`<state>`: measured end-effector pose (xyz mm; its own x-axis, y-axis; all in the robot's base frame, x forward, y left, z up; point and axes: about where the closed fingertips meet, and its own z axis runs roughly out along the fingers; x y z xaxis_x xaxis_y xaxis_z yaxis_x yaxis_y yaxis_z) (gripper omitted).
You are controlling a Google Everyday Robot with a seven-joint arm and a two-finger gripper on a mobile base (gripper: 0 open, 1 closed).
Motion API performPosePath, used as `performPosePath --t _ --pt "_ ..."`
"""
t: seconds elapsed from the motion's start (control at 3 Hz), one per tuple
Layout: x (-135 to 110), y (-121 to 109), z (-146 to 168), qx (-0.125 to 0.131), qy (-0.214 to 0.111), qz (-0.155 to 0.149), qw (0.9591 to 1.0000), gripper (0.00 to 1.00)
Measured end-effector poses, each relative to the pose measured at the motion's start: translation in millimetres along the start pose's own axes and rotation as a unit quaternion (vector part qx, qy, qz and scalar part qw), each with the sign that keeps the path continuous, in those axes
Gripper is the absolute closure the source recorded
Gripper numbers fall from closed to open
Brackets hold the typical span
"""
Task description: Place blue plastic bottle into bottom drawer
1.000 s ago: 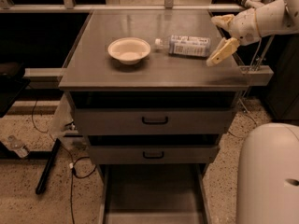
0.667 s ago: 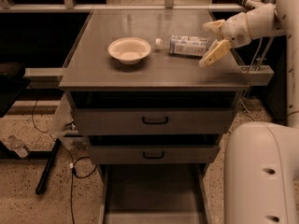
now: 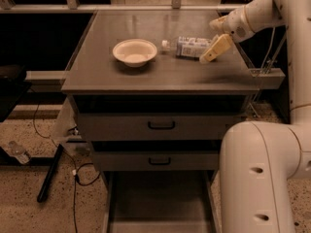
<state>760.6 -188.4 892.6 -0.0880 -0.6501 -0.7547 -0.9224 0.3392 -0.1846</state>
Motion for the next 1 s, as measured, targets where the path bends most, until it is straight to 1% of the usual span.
performPosePath --t 0.33,0.67,1.0 --pt "-0.3 -17.6 -2.8 0.041 0.054 -0.006 0.9977 0.0" --pt "6.3 -27.4 -1.9 0.06 0.085 -0.009 0.9946 0.0" --pt "16.7 -28.8 4.1 0.058 0.097 -0.005 0.9936 0.0"
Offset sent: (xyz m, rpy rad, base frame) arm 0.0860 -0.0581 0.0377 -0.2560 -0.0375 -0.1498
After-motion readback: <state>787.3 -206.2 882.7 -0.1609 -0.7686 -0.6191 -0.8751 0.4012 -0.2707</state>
